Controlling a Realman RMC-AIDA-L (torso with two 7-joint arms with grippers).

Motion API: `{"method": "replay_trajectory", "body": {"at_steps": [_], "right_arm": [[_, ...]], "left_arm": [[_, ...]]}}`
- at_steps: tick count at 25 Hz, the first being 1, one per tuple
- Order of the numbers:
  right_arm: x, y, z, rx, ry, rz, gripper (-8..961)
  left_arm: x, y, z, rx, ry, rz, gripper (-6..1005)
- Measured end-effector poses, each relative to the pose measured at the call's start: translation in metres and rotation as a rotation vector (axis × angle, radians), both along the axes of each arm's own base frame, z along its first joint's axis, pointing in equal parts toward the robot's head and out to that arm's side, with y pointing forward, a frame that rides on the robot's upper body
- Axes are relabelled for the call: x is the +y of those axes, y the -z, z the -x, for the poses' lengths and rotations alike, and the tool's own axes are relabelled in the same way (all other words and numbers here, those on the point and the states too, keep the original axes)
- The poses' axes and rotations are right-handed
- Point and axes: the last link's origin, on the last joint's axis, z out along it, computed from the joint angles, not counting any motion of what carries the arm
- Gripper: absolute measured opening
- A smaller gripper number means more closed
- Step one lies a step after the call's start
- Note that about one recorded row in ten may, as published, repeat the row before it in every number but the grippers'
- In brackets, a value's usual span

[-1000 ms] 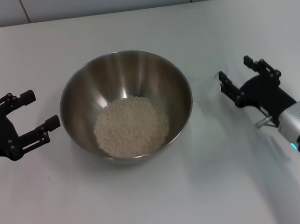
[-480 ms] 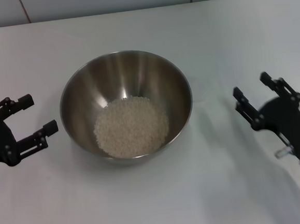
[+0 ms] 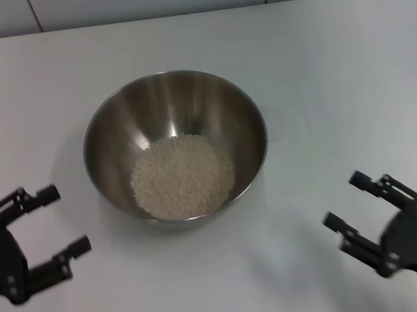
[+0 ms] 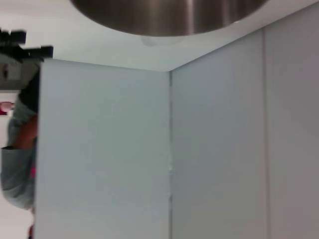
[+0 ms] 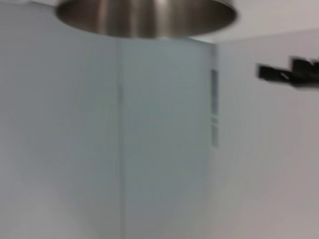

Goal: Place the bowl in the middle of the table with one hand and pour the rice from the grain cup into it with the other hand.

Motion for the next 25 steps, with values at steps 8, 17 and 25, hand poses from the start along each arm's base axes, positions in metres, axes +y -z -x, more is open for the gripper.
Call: {"method": "replay_trajectory", "body": {"at_steps": [8, 17, 25], "right_arm": [[0.013, -0.048, -0.001, 0.008, -0.123, 0.098, 685], [0.069, -0.064, 0.019, -0.076, -0.222, 0.132, 684], [0.087, -0.053, 0.034, -0.141, -0.309, 0.226, 684]], "left_arm": [[-0.012, 0.013, -0.002, 0.025, 0.052, 0.061, 798], [0.014, 0.015, -0.021, 0.020, 0.132, 0.066, 798], [0.021, 0.017, -0.025, 0.019, 0.154, 0.073, 798]]}}
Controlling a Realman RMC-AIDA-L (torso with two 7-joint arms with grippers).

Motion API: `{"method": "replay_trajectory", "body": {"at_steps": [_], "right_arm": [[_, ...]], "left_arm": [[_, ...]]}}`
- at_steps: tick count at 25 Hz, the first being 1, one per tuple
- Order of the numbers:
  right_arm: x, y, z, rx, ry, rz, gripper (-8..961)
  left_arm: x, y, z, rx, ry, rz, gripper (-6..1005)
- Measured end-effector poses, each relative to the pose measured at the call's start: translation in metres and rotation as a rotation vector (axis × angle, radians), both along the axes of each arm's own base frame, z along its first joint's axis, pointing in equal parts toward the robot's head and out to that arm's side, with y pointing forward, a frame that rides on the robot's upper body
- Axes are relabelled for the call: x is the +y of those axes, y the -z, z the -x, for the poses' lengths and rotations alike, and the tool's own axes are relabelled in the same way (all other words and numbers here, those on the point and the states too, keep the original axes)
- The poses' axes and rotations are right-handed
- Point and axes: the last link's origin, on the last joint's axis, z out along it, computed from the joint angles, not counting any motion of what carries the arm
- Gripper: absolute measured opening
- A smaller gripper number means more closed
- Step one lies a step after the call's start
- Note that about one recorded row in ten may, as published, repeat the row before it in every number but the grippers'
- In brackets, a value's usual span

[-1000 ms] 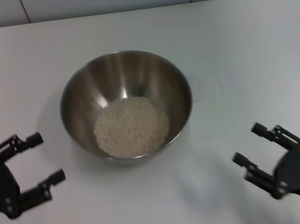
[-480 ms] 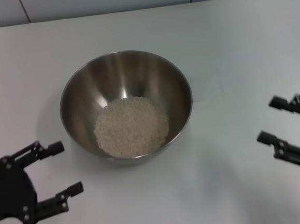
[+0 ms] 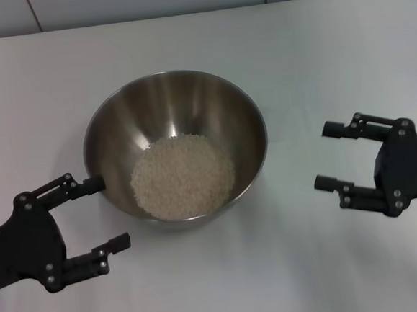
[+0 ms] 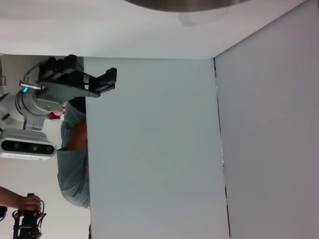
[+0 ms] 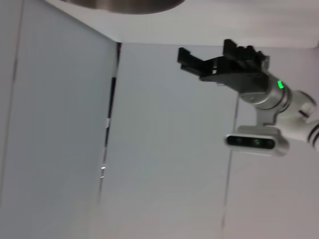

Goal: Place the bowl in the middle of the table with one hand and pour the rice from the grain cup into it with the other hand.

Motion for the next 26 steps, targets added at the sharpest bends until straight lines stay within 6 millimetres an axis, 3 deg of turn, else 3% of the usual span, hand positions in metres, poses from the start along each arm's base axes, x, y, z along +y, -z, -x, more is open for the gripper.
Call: {"method": "replay_trajectory", "body": {"at_steps": [14, 26], "right_arm": [[0.004, 0.005, -0.001, -0.020, 0.008, -0.006, 684], [0.012, 0.013, 0.007, -0.002, 0.004, 0.004, 684]], "left_arm": [[-0.002, 0.003, 0.002, 0.002, -0.008, 0.010, 798], [0.014, 0.006, -0.002, 0.001, -0.010, -0.008, 798]]}}
